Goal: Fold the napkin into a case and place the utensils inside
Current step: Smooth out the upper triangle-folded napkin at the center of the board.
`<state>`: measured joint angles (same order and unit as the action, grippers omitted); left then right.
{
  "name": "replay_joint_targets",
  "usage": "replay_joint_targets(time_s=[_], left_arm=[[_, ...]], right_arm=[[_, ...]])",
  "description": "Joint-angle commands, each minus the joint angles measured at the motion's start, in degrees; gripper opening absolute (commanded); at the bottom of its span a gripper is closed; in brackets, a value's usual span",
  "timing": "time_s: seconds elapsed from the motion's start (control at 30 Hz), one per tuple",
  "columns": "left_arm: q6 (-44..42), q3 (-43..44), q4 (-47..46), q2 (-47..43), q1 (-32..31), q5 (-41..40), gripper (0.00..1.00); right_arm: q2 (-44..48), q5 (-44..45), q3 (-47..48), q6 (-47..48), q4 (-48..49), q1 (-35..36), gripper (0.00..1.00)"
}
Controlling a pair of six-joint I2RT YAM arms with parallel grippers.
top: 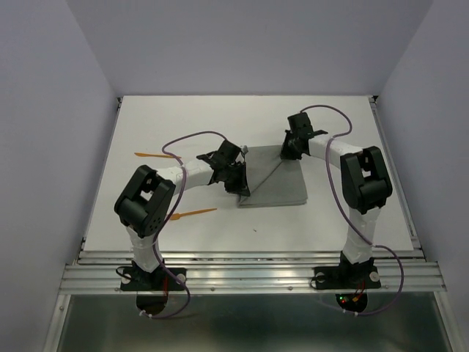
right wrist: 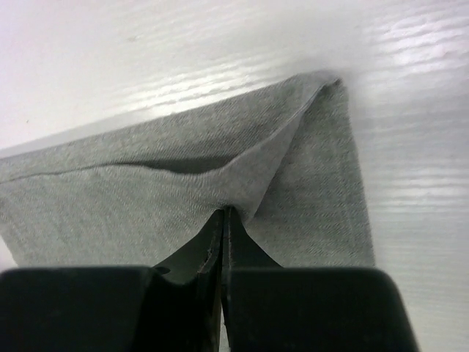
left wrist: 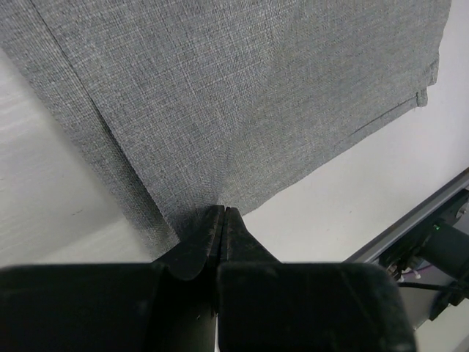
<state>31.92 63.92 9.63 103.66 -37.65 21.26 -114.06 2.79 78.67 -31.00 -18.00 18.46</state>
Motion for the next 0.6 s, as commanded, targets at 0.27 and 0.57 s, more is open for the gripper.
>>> replay_joint_targets(time_s=[0.27, 0.57], left_arm=[[-3.00, 3.84, 1.88, 0.58, 0.47, -2.18, 0.00], [-3.80, 2.61, 2.59, 0.85, 0.82, -3.32, 0.00]], right_arm=[[-2.83, 1.61, 6.22, 0.77, -0.02, -2.46, 0.01], [-5.03, 5.47, 8.60, -0.37, -1.43, -4.04, 0.01]])
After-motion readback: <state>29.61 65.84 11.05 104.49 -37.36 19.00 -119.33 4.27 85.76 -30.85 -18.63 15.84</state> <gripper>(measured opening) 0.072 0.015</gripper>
